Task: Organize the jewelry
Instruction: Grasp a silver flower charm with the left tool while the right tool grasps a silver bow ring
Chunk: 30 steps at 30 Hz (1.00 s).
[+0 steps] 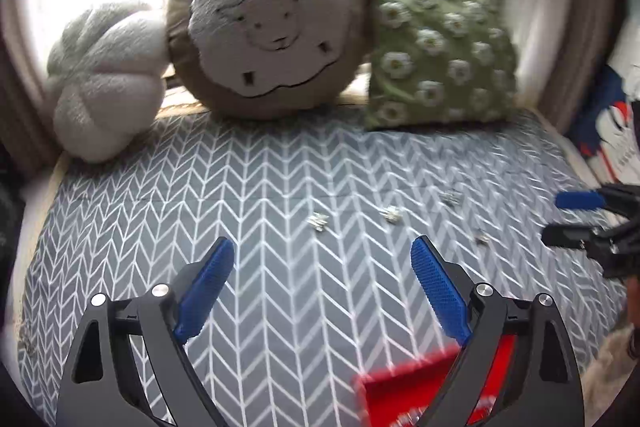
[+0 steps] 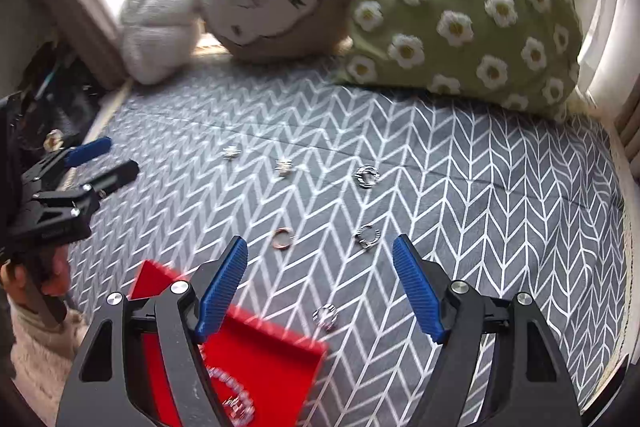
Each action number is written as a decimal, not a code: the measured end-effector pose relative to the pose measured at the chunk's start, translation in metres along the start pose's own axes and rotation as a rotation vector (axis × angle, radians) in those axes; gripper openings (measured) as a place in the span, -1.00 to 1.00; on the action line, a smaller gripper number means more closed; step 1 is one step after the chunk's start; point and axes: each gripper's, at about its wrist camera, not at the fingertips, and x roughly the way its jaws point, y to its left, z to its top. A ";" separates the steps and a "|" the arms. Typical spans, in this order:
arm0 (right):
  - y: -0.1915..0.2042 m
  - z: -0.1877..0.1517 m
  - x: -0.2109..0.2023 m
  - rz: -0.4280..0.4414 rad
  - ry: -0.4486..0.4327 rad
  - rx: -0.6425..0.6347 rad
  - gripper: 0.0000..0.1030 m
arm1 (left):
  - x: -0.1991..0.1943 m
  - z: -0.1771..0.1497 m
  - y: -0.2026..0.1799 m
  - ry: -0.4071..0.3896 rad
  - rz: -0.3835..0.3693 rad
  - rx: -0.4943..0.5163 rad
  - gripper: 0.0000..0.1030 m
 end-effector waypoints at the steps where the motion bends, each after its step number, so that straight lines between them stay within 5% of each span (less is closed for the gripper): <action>1: -0.005 0.002 0.012 -0.008 0.012 0.011 0.43 | 0.015 0.003 0.000 0.013 0.011 0.005 0.67; 5: -0.021 -0.002 0.061 -0.068 0.072 0.029 0.43 | 0.072 0.009 -0.001 0.062 0.078 0.048 0.67; 11: -0.031 -0.009 0.094 -0.109 0.113 0.027 0.43 | 0.120 0.011 0.008 0.120 0.062 0.039 0.64; 24: -0.024 -0.011 0.115 -0.138 0.140 0.014 0.42 | 0.149 0.006 0.002 0.151 0.094 0.084 0.52; 30: -0.022 -0.009 0.115 -0.183 0.120 0.004 0.09 | 0.154 0.007 0.001 0.153 0.070 0.079 0.36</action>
